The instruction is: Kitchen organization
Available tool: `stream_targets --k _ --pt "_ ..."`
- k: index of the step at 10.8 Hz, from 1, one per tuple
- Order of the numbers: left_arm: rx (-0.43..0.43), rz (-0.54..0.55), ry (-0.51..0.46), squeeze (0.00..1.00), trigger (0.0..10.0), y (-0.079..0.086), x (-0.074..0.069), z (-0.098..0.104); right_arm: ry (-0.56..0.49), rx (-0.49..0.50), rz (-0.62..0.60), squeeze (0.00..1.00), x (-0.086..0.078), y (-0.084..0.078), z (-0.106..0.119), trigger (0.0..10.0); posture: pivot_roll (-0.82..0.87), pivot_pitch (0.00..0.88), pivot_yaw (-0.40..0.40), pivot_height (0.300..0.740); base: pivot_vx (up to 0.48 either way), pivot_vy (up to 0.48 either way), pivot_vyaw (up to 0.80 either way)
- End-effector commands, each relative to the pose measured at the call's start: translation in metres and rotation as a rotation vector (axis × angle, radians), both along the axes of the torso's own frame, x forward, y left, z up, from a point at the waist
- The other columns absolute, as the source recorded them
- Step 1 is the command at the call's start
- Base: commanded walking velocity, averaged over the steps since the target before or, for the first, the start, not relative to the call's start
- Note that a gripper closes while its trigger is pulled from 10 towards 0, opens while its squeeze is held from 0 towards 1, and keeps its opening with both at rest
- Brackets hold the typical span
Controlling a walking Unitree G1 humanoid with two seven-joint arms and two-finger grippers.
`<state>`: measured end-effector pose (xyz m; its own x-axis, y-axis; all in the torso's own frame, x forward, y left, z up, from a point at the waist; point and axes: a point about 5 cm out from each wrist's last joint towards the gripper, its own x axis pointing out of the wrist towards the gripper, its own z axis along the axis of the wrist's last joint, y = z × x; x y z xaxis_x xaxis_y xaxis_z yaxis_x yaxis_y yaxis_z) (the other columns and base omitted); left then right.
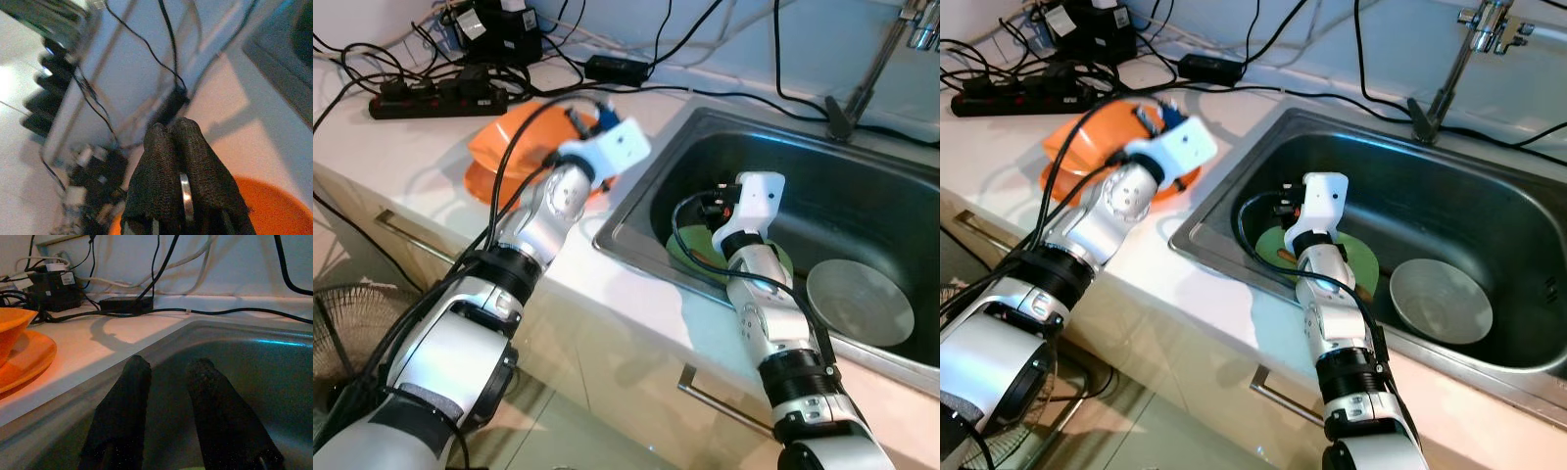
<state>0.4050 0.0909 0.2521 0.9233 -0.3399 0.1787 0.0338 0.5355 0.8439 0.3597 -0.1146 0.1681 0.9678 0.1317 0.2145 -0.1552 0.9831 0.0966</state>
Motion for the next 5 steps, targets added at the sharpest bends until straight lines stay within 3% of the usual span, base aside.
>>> stream_targets --k 1,3,4,5 --pt "0.005 -0.026 -0.103 0.00 0.0 -0.006 -0.003 0.019 -0.017 0.013 -0.011 0.00 0.002 0.000 0.005 10.0 0.17 0.088 -0.007 0.740 0.000 0.000 0.00" --pt "0.016 -0.082 -0.242 0.00 0.0 -0.017 -0.013 0.037 -0.018 0.014 -0.014 0.00 0.003 0.000 0.005 10.0 0.17 0.084 -0.003 0.740 0.000 0.000 0.00" --pt "-0.090 -0.195 -0.314 0.00 2.1 -0.029 -0.027 0.047 -0.022 0.015 -0.013 0.00 0.004 0.000 0.006 10.0 0.17 0.080 -0.003 0.740 0.000 0.000 0.00" --pt "-0.145 -0.268 -0.318 0.00 10.0 -0.035 -0.033 0.046 -0.031 0.016 -0.008 0.00 0.004 0.000 0.008 10.0 0.17 0.073 0.000 0.740 0.000 0.000 0.00"
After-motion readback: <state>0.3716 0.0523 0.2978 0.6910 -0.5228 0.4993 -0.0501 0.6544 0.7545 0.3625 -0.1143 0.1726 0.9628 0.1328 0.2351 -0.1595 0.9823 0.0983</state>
